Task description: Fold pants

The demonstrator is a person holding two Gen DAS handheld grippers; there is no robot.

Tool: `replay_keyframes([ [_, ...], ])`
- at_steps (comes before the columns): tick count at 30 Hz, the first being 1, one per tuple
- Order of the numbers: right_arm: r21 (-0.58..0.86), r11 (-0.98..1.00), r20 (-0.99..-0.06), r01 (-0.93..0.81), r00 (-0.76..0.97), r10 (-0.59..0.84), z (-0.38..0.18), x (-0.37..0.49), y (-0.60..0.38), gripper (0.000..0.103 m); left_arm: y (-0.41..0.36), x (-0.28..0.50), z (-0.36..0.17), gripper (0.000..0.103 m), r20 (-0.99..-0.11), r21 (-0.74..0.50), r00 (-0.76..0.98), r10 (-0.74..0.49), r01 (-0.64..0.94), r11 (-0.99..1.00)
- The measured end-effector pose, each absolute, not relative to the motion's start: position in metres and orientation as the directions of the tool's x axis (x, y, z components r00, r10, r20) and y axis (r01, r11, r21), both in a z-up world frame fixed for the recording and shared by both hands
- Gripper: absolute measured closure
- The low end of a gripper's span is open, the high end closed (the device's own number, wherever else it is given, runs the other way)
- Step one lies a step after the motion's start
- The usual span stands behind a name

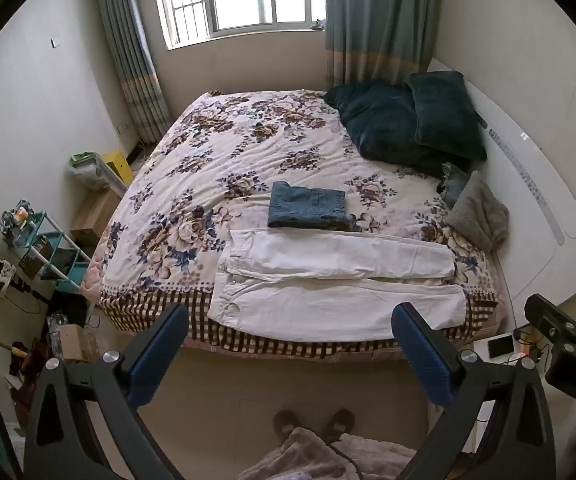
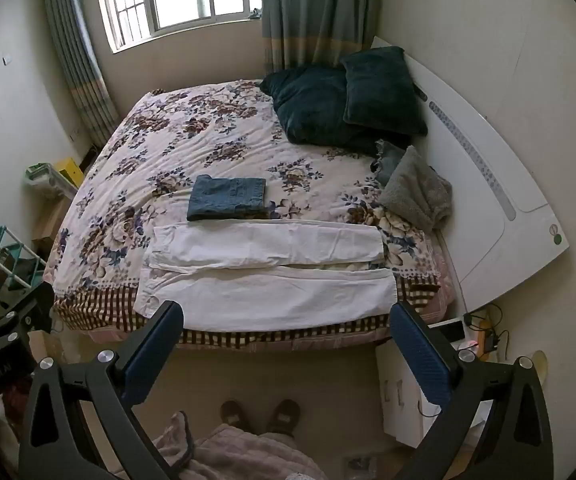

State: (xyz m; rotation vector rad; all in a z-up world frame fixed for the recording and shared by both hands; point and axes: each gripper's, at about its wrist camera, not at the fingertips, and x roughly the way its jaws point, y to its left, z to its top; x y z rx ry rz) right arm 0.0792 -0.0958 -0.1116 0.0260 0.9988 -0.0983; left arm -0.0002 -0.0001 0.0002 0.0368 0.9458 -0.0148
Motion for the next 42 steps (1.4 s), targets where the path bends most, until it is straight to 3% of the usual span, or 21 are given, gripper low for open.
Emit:
replay_keyframes([
  [31, -0.009, 0.996, -0.838, 0.093, 0.543, -0.059, -0.103, 0.079, -0.088, 0.000, 0.000, 0.004, 0.006, 0.000, -0.805, 0.027, 0.593, 0.006, 0.027, 0.999],
  [42, 0.026, 0.990, -0.810, 0.138, 0.584, -0.060, -0.119, 0.118, -0.093, 0.000, -0.013, 0.035, -0.019, 0.000, -0.782, 0.056, 0.617, 0.090, -0.075, 0.996],
])
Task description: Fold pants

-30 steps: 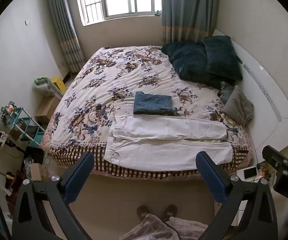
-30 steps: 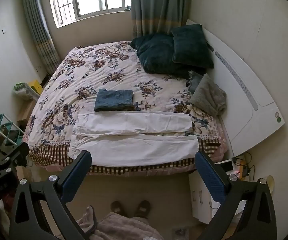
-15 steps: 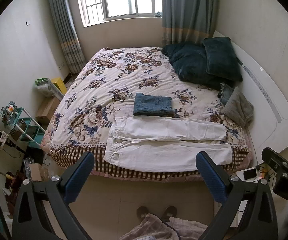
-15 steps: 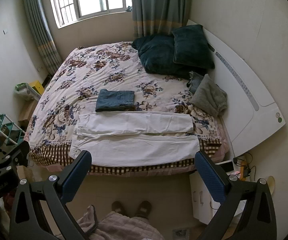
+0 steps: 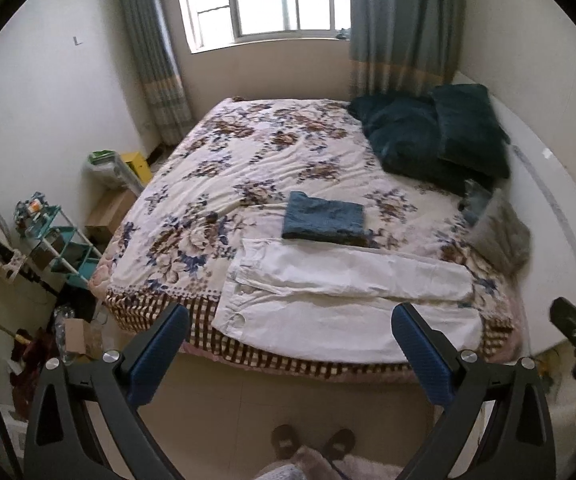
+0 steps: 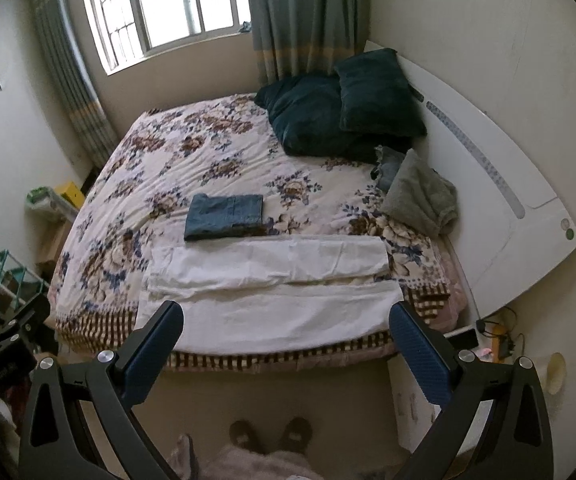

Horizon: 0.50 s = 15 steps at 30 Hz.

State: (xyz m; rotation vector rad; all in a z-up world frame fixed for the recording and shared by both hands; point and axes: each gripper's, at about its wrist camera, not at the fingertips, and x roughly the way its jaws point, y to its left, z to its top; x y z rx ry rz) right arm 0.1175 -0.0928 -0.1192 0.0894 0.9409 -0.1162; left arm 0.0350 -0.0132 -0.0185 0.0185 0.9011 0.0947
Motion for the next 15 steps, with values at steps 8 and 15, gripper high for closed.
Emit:
replay_keyframes([
  [8, 0.015, 0.994, -0.827, 0.110, 0.560, -0.049, -0.196, 0.200, -0.098, 0.000, -0.023, 0.089, -0.078, 0.000, -0.796, 0.123, 0.577, 0.186, -0.147, 0.981],
  [15, 0.014, 0.999, -0.883, 0.044, 0.470, -0.009, -0.307, 0.286, -0.103, 0.000, -0.027, 0.167, -0.144, 0.000, -0.851, 0.192, 0.480, 0.214, -0.097, 0.977],
])
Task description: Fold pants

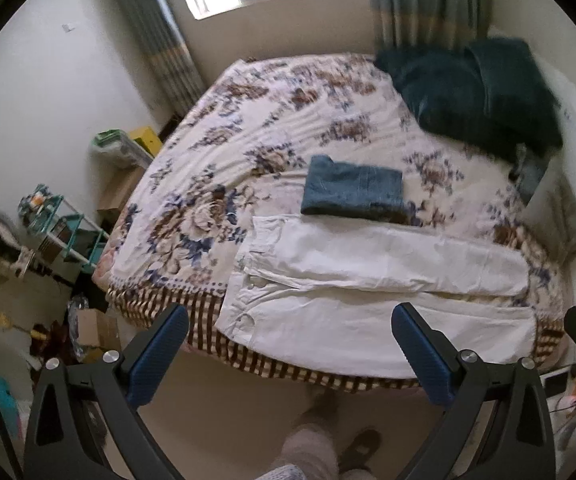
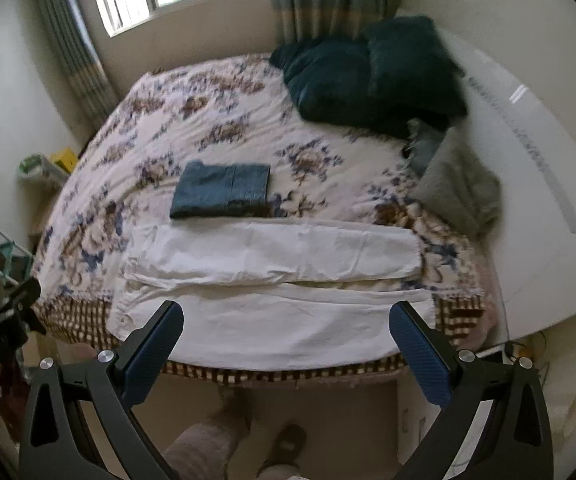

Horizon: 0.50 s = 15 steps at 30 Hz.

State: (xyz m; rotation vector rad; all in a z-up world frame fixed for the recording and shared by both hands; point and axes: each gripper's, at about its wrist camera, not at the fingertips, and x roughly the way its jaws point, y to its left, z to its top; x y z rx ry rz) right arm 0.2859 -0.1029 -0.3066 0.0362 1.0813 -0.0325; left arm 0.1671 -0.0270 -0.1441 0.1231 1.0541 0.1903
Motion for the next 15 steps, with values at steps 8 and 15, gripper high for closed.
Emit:
replay_keyframes([
  [8, -0.046, 0.995, -0.942, 0.090, 0.327, -0.073, -0.451, 0.421, -0.102, 0.000, -0.035, 0.306, -0.260, 0.000, -0.898, 0.280, 0.377, 0.229, 0.085, 0.956],
  [15, -0.133, 0.989, -0.968, 0.062, 0.206, -0.143, -0.571, 0.531, -0.126, 0.000, -0.087, 0.405, -0.367, 0.000, -0.908, 0.343, 0.362, 0.209, 0.361, 0.867],
])
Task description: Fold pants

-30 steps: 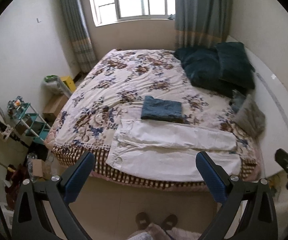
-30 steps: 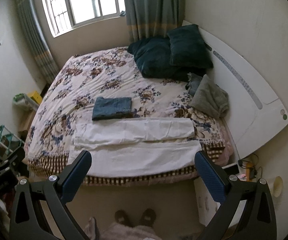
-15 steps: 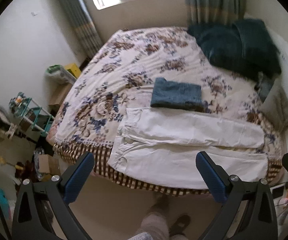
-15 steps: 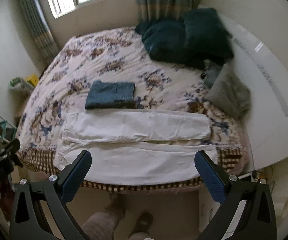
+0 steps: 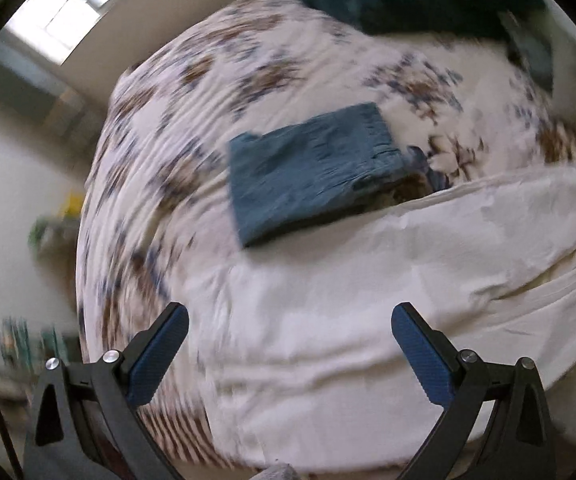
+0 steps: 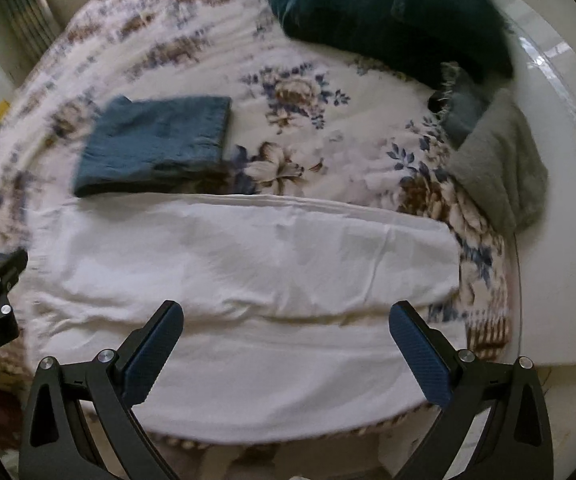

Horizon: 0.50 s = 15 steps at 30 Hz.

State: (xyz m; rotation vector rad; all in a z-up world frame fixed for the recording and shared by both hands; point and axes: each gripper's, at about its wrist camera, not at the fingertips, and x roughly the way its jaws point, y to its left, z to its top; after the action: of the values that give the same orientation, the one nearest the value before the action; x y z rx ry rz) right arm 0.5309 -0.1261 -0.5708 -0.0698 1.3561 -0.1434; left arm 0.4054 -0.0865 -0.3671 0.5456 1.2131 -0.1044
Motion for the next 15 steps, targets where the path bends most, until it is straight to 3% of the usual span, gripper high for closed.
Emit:
replay_keyframes([
  [4, -0.164, 0.986, -0.978, 0.008, 0.131, -0.164, -0.635, 0.573, -0.149, 0.000, -0.125, 0.454, -0.437, 0.000, -0.938, 0.320, 0.293, 0.185, 0.522, 0.791],
  [6, -0.176, 0.984, -0.980, -0.043, 0.104, -0.170, -0.665, 0.588, -0.157, 0.000, -0.142, 0.475, -0.476, 0.002, -0.965, 0.249, 0.217, 0.146, 0.593, 0.766],
  [8, -0.180, 0.977, -0.982, -0.117, 0.076, -0.172, -0.696, 0.605, -0.159, 0.000, -0.154, 0.492, -0.507, 0.018, -0.984, 0.174, 0.138, 0.110, 0.638, 0.750],
  [10, -0.158, 0.968, -0.988, -0.197, 0.033, -0.154, -0.729, 0.620, -0.158, 0.000, -0.165, 0.507, -0.535, 0.028, -0.994, 0.111, 0.070, 0.087, 0.672, 0.732],
  [15, -0.125, 0.913, -0.987, -0.389, -0.049, -0.156, -0.800, 0.651, -0.151, 0.002, -0.181, 0.536, -0.582, 0.028, -0.997, 0.048, -0.010, 0.077, 0.705, 0.707],
])
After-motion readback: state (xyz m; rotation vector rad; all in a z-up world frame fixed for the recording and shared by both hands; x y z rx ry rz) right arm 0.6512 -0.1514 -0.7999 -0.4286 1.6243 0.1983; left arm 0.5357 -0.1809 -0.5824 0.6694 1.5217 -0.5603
